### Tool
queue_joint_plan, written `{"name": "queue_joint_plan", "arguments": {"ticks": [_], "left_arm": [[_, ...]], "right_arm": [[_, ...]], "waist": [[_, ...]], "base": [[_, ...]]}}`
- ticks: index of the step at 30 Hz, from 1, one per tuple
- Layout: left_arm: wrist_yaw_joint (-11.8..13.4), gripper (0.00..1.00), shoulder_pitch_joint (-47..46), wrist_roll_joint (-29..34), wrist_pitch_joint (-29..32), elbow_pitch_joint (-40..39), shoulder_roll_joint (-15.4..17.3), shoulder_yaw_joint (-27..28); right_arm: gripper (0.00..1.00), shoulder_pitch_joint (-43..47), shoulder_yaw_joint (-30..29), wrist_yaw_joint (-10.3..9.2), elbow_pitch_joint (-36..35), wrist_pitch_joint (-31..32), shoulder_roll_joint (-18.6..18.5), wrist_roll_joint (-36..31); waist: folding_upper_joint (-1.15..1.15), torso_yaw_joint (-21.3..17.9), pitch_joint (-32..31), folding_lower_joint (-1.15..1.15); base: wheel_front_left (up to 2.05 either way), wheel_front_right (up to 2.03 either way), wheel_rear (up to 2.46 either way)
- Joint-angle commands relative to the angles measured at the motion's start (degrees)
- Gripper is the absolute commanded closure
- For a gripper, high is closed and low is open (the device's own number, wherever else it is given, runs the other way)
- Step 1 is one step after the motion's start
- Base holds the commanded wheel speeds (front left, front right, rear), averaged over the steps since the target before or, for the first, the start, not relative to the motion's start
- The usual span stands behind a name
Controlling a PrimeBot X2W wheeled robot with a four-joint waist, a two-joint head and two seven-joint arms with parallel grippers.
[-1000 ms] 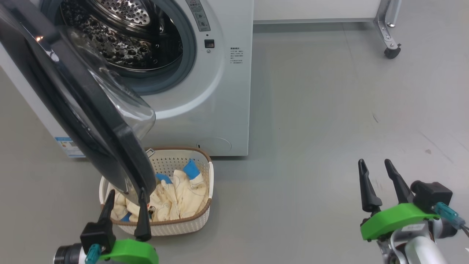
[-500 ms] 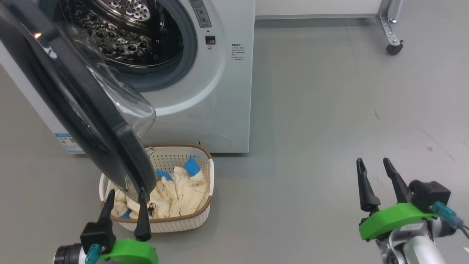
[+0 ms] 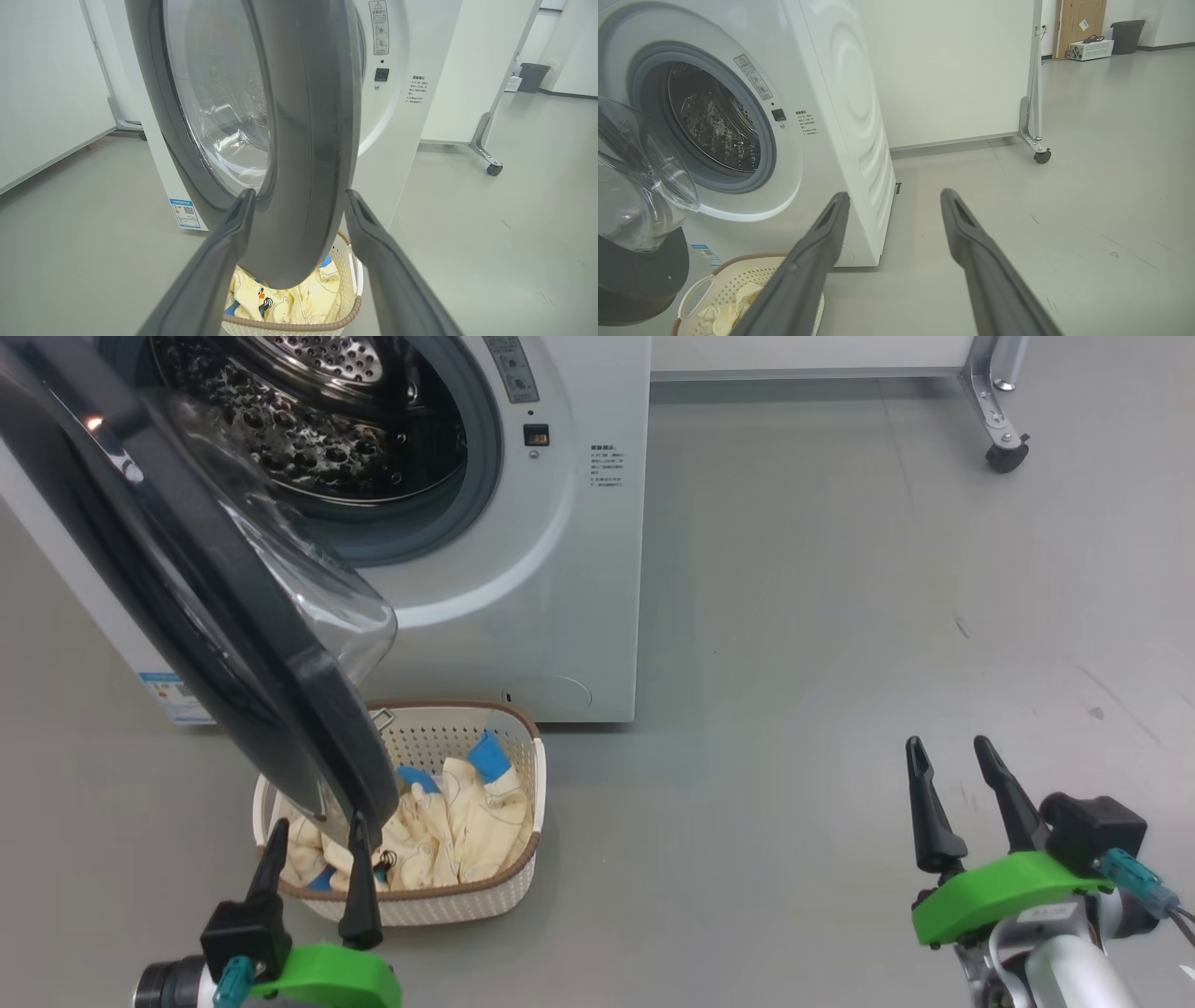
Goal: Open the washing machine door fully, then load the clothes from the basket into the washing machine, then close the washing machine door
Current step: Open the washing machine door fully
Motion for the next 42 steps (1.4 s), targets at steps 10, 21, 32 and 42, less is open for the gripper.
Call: {"name": "queue_joint_plan", "arguments": {"ticks": [10, 21, 32, 42], "left_arm": [[0.2, 0.0, -1.9, -0.1, -0.8, -1.8, 0.8, 2.4], [0.1, 0.0, -1.8, -0.1, -0.8, -2.0, 0.8, 2.2], [-0.4, 1.0, -1.7, 0.1, -0.8, -2.1, 0.8, 2.7], [-0.9, 1.0, -1.4, 0.5, -0.8, -3.1, 0.8, 4.0]], "right_arm": [[0.0, -2.0, 1.1, 0.2, -2.0, -0.8, 0.1, 1.2], [0.0, -1.9, 0.9, 0.2, -1.7, -0.8, 0.1, 0.1], [0.0, -1.8, 0.9, 0.2, -1.5, -0.8, 0.2, 0.2], [0.0, -1.8, 0.9, 0.2, -1.2, -0.8, 0.2, 0.3]], "waist": [[0.0, 0.0, 0.0, 0.0], [0.0, 0.1, -0.1, 0.0], [0.0, 0.1, -0.1, 0.0], [0.0, 0.2, -0.3, 0.0]], "base": [[0.0, 0.0, 0.0], [0.0, 0.0, 0.0], [0.0, 0.0, 0.0], [0.0, 0.0, 0.0]]}}
